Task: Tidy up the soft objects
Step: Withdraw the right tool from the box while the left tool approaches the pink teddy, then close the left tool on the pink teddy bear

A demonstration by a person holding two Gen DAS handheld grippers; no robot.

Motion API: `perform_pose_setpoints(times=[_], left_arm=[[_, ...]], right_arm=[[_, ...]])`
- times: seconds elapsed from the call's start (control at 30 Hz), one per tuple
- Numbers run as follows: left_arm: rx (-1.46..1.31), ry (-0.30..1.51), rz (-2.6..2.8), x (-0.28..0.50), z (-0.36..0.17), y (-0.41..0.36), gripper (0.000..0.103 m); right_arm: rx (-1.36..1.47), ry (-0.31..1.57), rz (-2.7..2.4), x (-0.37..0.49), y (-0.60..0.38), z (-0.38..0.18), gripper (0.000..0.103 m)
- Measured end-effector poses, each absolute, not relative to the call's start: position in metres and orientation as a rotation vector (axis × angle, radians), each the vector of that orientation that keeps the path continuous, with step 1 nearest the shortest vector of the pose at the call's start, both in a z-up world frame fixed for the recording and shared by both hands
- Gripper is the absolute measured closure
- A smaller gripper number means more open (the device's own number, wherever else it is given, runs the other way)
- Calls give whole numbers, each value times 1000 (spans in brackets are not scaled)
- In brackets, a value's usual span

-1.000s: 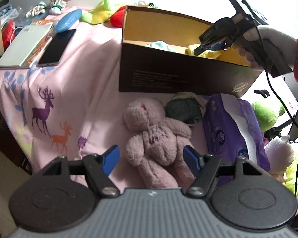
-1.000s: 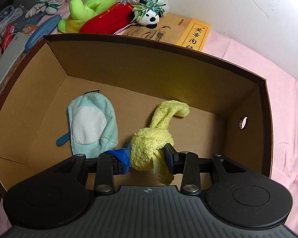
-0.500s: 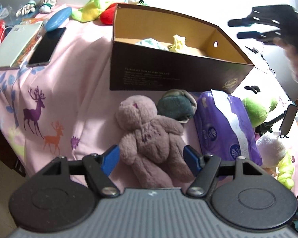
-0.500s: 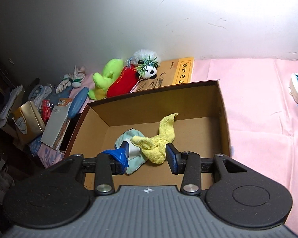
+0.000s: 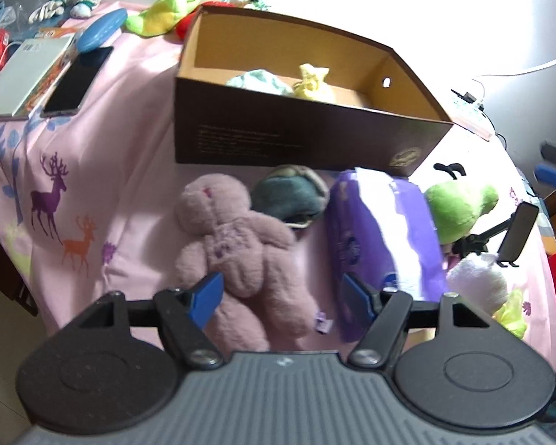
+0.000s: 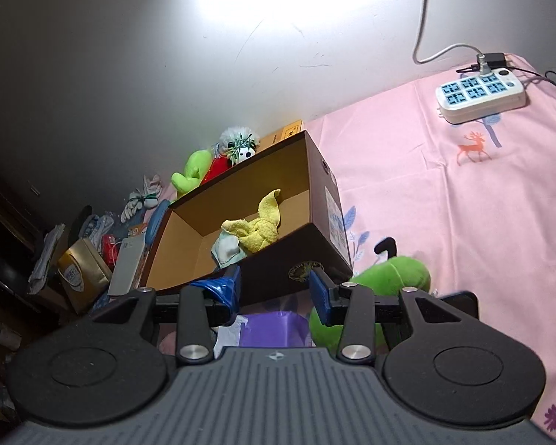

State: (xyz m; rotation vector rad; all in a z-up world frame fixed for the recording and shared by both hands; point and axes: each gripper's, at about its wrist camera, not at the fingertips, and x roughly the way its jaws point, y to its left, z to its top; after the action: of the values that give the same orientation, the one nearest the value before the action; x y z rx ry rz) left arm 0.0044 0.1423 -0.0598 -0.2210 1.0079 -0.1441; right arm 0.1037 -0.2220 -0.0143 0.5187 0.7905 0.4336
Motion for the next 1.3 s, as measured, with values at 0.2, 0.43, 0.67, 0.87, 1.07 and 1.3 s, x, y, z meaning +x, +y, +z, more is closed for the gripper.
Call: perform_pose_setpoints(times=[0.2,0.43,0.67,0.87,1.07,1.3], left_arm=[[-186,1006,-156,-5,-55,109,32],[-115,946,-61,-11,-50,90,31],[-32,885,74,5,-46,104,31],[-17,928,56,17,-58,121,31],[-125,1000,12,26,-88,136,28],[-152,1017,-16,30,-114,141,1]], right_arm=[[620,817,456,68,-262,-31,79],[716,854,486,43,-290,-57,78],[791,866,413,28,-308,-79,77],[833,866,385,24,-308,-86,77],[833,874,382,28,-293,-87,77],[804,880,396,29,-275,-84,77]])
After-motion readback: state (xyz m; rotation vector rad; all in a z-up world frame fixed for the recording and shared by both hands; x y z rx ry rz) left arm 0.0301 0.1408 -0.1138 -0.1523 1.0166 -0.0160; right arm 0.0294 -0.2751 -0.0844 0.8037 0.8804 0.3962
